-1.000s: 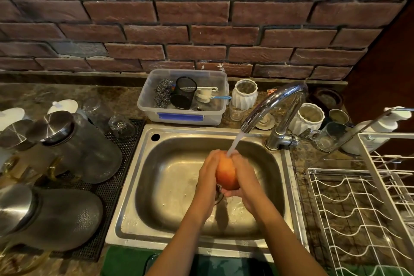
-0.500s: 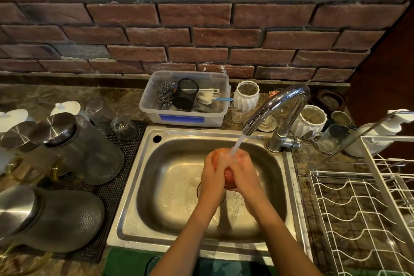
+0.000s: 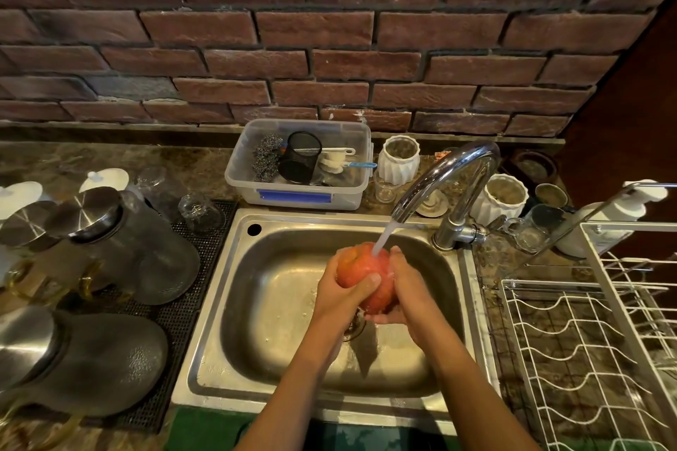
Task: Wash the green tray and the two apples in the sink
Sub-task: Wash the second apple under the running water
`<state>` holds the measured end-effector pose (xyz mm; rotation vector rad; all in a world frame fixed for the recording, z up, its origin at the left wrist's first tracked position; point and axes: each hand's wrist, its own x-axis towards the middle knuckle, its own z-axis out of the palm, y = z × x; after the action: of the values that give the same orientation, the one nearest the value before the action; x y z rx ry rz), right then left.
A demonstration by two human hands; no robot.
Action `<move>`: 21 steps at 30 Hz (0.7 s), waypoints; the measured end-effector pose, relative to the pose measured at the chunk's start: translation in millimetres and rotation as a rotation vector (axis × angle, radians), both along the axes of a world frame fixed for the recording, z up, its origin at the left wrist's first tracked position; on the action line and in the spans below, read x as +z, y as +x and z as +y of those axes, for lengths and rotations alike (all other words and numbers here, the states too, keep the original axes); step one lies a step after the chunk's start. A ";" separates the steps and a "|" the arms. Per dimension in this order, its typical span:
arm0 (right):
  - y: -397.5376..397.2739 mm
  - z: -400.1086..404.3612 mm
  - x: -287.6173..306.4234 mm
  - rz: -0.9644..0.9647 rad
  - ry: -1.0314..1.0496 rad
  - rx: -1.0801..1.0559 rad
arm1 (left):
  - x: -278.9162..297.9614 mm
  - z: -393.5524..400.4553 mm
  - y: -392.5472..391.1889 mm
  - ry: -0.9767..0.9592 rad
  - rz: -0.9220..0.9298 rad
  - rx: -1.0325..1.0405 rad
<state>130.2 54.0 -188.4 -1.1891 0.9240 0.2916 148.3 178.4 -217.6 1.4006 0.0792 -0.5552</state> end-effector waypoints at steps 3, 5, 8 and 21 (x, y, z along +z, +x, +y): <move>-14.3 -7.9 -6.0 -0.108 -0.250 0.058 | -0.6 0.6 -3.1 -0.007 0.019 0.030; -42.6 -15.3 -17.3 -0.204 -0.479 0.161 | -0.5 2.4 -2.7 -0.035 0.039 0.050; -98.7 -23.3 -36.5 -0.193 -0.822 0.278 | 0.4 3.1 -0.8 -0.068 0.065 0.071; -233.2 -14.5 -116.7 -0.008 -1.433 0.634 | 2.7 -3.6 -8.1 -0.091 0.131 0.085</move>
<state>-103.0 39.5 -305.1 -2.8107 0.6556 0.0800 140.2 174.8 -214.8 1.2657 0.2154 -0.5726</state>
